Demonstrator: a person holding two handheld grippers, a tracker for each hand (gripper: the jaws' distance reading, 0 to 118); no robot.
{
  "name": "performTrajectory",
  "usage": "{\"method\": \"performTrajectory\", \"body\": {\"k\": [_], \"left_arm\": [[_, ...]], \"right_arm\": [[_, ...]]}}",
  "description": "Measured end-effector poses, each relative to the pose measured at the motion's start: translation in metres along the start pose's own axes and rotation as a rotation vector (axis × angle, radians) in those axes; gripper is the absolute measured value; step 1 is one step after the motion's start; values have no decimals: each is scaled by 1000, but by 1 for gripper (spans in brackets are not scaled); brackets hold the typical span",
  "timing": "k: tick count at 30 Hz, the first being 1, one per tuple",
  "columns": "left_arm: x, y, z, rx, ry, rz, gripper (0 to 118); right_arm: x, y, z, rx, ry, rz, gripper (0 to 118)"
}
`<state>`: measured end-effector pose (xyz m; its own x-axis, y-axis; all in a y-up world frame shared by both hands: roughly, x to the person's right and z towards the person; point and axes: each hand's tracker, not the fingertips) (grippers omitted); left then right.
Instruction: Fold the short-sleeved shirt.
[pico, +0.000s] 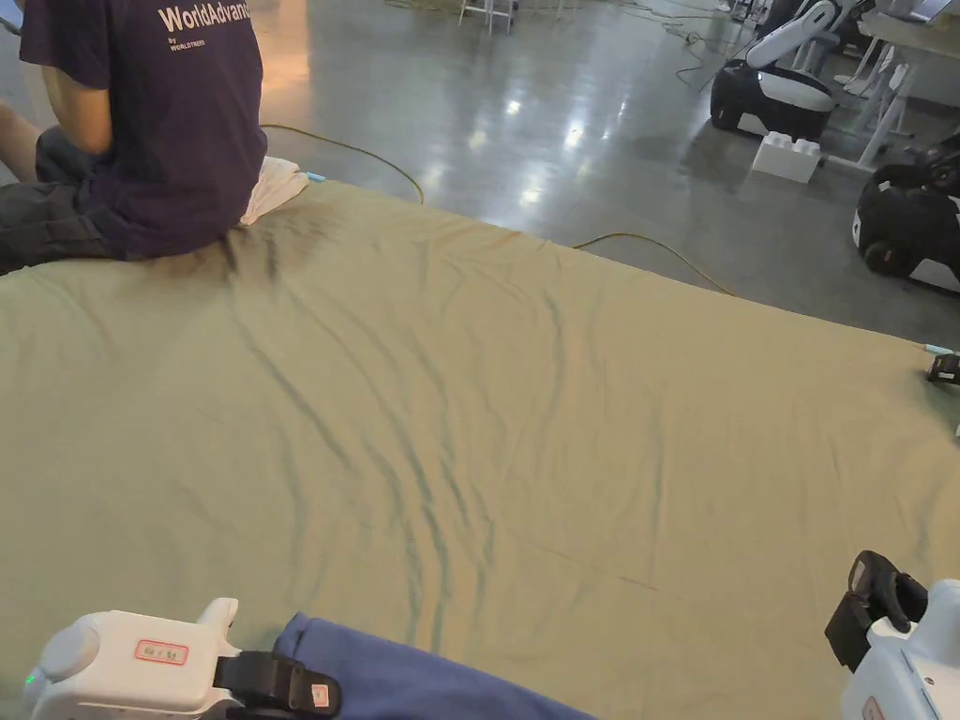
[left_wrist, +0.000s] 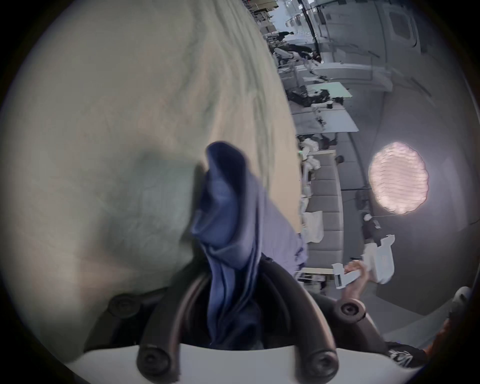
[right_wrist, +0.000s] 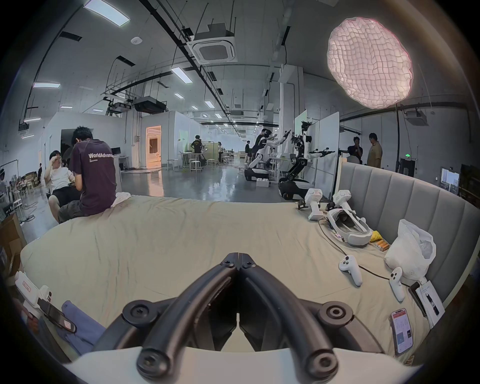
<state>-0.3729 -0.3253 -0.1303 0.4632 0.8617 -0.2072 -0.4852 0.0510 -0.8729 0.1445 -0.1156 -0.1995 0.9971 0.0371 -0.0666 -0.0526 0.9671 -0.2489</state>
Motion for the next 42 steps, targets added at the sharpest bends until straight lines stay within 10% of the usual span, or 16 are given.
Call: {"method": "performTrajectory", "body": {"k": [27,42], "left_arm": [[121,3,122,213,339,-180,9],[201,-33,-8,-1,269,-330,9]], "right_arm": [[10,3,-3,11,32,11,0],[16,-3,2,5,43,-8,0]]}}
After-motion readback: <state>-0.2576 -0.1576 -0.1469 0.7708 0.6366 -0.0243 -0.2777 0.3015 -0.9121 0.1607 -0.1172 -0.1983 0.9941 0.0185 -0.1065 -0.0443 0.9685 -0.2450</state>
